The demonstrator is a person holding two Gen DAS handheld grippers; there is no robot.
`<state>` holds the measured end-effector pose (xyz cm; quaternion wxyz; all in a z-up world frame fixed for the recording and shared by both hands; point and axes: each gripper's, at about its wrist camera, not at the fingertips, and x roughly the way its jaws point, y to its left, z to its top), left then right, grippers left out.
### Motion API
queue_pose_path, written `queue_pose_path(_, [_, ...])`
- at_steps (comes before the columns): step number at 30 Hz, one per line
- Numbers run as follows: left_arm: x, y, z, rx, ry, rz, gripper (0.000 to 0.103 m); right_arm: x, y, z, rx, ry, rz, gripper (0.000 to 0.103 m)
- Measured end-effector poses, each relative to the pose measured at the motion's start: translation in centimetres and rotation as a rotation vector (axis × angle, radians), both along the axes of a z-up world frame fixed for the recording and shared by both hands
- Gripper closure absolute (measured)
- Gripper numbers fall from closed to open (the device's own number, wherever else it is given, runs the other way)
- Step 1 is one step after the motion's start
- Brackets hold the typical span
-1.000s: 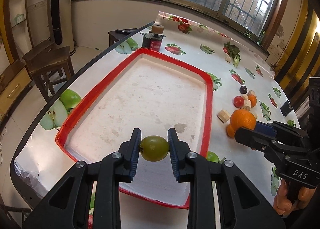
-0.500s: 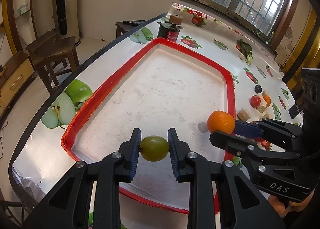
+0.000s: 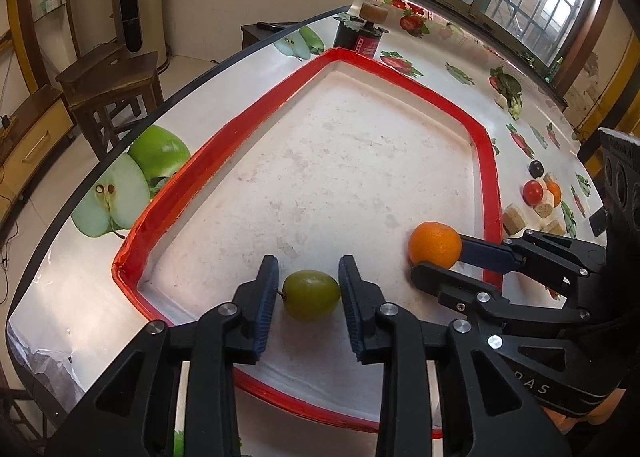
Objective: Organize fruits
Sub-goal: 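Carry the grape and orange into the red tray and release both, then move both grippers back toward the fruits on the table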
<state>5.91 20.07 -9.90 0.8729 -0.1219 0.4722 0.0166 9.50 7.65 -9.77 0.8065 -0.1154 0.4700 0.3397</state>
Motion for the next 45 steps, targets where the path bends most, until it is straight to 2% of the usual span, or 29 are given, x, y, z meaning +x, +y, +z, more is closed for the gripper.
queue_pose_path(1, [0.0,0.0,0.0,0.007,0.0,0.005,0.049,-0.1,0.1,0.0,-0.006,-0.006,0.002,0.067])
queue_pose_path(3, [-0.3,-0.2,0.4,0.041,-0.016,0.018,0.04,-0.2,0.1,0.0,-0.015,-0.012,0.006,0.067])
queue_pose_path(5, [-0.5,0.1,0.7,0.035,-0.026,0.026,0.037,-0.3,0.0,0.0,-0.021,-0.017,0.004,0.067])
queue_pose_path(9, [-0.9,0.7,1.5,0.02,-0.042,0.046,0.037,-0.6,-1.0,1.1,-0.006,-0.049,-0.009,0.056])
queue_pose_path(15, [-1.9,0.7,3.1,0.031,-0.095,0.072,0.037,-1.6,-4.1,3.8,0.043,-0.105,-0.048,0.052])
queue_pose_path(18, [-2.7,0.8,3.6,-0.047,-0.166,0.086,0.037,-2.2,-6.2,5.2,0.08,-0.127,-0.085,0.052])
queue_pose_path(20, [-3.6,0.8,4.1,-0.097,-0.243,0.095,0.037,-2.7,-7.9,6.2,0.102,-0.159,-0.119,0.05])
queue_pose_path(22, [-4.2,0.1,4.7,-0.091,-0.294,0.069,0.037,-3.3,-9.8,7.2,0.127,-0.206,-0.168,0.034])
queue_pose_path(23, [-4.2,-0.6,5.0,-0.051,-0.296,0.037,0.037,-3.6,-10.7,7.6,0.146,-0.224,-0.19,0.022])
queue_pose_path(24, [-4.1,-1.3,5.3,0.012,-0.296,0.025,0.037,-4.0,-11.7,8.0,0.174,-0.241,-0.205,0.015])
queue_pose_path(26, [-4.1,-2.8,5.8,0.118,-0.297,0.009,0.037,-4.6,-13.3,8.7,0.21,-0.265,-0.23,0.013])
queue_pose_path(28, [-4.1,-4.0,6.1,0.144,-0.29,-0.03,0.036,-4.7,-14.4,9.0,0.192,-0.261,-0.252,0.013])
queue_pose_path(30, [-4.4,-5.1,6.5,0.131,-0.311,-0.061,0.019,-4.7,-15.3,9.2,0.144,-0.268,-0.293,0.012])
queue_pose_path(34, [-4.8,-7.1,7.2,0.113,-0.338,-0.101,0.019,-5.0,-17.6,9.0,0.125,-0.279,-0.323,0.009])
queue_pose_path(39, [-4.6,-10.1,7.2,0.104,-0.316,-0.158,0.019,-5.0,-20.4,8.4,0.119,-0.239,-0.344,0.009])
queue_pose_path(45, [-4.5,-13.1,6.9,0.086,-0.282,-0.205,0.019,-5.6,-22.7,7.9,0.085,-0.231,-0.375,0.009])
